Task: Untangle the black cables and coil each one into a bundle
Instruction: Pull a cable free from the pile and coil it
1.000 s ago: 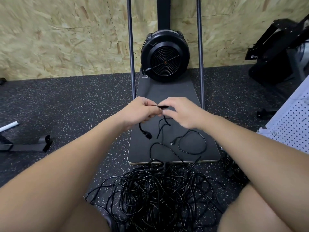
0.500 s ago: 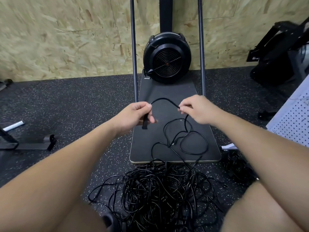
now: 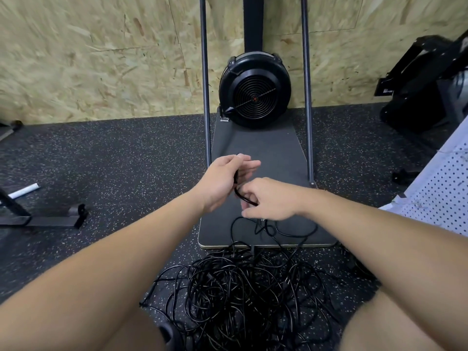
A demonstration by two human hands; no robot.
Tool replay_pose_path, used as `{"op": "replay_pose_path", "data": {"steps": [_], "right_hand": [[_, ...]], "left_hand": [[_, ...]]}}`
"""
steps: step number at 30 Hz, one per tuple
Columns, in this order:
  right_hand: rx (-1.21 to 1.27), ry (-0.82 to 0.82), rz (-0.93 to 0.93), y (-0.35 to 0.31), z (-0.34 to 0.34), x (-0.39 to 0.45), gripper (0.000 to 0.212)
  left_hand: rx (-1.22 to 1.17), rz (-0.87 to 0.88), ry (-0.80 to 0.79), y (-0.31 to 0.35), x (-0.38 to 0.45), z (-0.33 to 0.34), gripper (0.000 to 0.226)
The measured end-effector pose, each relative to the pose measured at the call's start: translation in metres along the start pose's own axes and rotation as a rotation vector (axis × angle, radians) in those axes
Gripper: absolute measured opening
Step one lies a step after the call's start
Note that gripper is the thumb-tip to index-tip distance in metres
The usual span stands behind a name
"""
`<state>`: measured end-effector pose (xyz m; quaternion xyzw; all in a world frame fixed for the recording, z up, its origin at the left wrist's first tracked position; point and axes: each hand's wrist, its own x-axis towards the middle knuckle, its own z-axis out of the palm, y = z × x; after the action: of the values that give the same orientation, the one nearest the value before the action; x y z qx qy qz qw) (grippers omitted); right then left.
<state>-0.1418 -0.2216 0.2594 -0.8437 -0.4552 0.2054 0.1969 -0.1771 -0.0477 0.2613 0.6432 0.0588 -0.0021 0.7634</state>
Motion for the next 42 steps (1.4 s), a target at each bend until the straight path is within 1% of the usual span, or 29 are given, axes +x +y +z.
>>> {"op": "replay_pose_path", "data": {"steps": [2,3,5,8,10,12,13,14,15,17,19,21,23,24,25,29,30,31,33,34,39,42], "right_hand": [[0.229,-0.086,0.027,0.002,-0.001,-0.001,0.030],[0.294,-0.116,0.038,0.004,-0.002,-0.002,0.036],[0.307,-0.131,0.047,0.008,-0.004,-0.003,0.037],[0.334,-0.097,0.041,0.009,-0.006,-0.002,0.032],[0.372,-0.078,0.035,0.008,-0.008,-0.003,0.027],[0.392,-0.056,0.024,0.009,-0.012,-0.006,0.025],[0.388,-0.011,0.008,0.009,-0.015,-0.007,0.024],[0.374,0.063,-0.004,0.009,-0.019,-0.008,0.023],[0.346,0.151,-0.014,0.010,-0.024,-0.009,0.021],[0.258,0.298,-0.025,0.013,-0.031,-0.012,0.020],[0.181,0.358,-0.031,0.016,-0.033,-0.015,0.021],[0.155,0.396,-0.019,0.020,-0.032,-0.016,0.018],[0.172,0.440,0.023,0.028,-0.031,-0.016,0.016],[0.172,0.426,0.053,0.035,-0.031,-0.016,0.018],[0.159,0.379,0.090,0.043,-0.031,-0.017,0.020],[0.017,0.048,0.233,0.080,-0.020,-0.021,0.026],[-0.032,0.006,0.261,0.087,-0.017,-0.021,0.029],[-0.061,-0.009,0.289,0.092,-0.015,-0.021,0.027],[-0.073,-0.007,0.284,0.097,-0.015,-0.019,0.013],[-0.075,0.004,0.255,0.097,-0.015,-0.017,0.010],[-0.034,0.043,0.211,0.082,-0.021,-0.017,0.020],[0.117,0.176,0.176,0.066,-0.033,-0.025,0.029]], "left_hand": [[0.017,0.022,0.037,0.001,0.002,-0.005,0.030],[0.026,0.025,0.043,0.002,0.003,-0.007,0.029],[0.065,0.028,0.038,0.003,0.001,-0.009,0.027],[0.207,0.043,0.029,0.002,0.002,-0.011,0.028],[0.385,0.072,0.021,0.003,0.004,-0.016,0.030],[0.730,0.139,-0.006,0.008,0.005,-0.023,0.027],[0.913,0.158,-0.032,0.012,0.003,-0.027,0.028],[1.045,0.156,-0.067,0.015,0.000,-0.029,0.031],[1.063,0.119,-0.122,0.018,-0.003,-0.029,0.034],[0.908,0.007,-0.225,0.021,-0.008,-0.022,0.044],[0.769,-0.063,-0.295,0.024,-0.013,-0.013,0.054],[0.658,-0.078,-0.357,0.023,-0.014,-0.009,0.045],[0.595,-0.063,-0.374,0.021,-0.015,-0.011,0.033],[0.567,-0.055,-0.363,0.020,-0.014,-0.013,0.029],[0.521,-0.055,-0.348,0.020,-0.015,-0.015,0.026],[0.273,-0.053,-0.246,0.023,-0.011,-0.020,0.026],[0.247,-0.042,-0.224,0.023,-0.010,-0.021,0.027],[0.228,-0.032,-0.209,0.024,-0.009,-0.022,0.028],[0.193,-0.028,-0.183,0.024,-0.007,-0.025,0.028],[0.176,-0.031,-0.166,0.024,-0.006,-0.026,0.028],[0.070,-0.043,-0.065,0.032,-0.006,-0.027,0.028],[-0.081,-0.058,-0.030,0.046,-0.007,-0.030,0.029]]}}
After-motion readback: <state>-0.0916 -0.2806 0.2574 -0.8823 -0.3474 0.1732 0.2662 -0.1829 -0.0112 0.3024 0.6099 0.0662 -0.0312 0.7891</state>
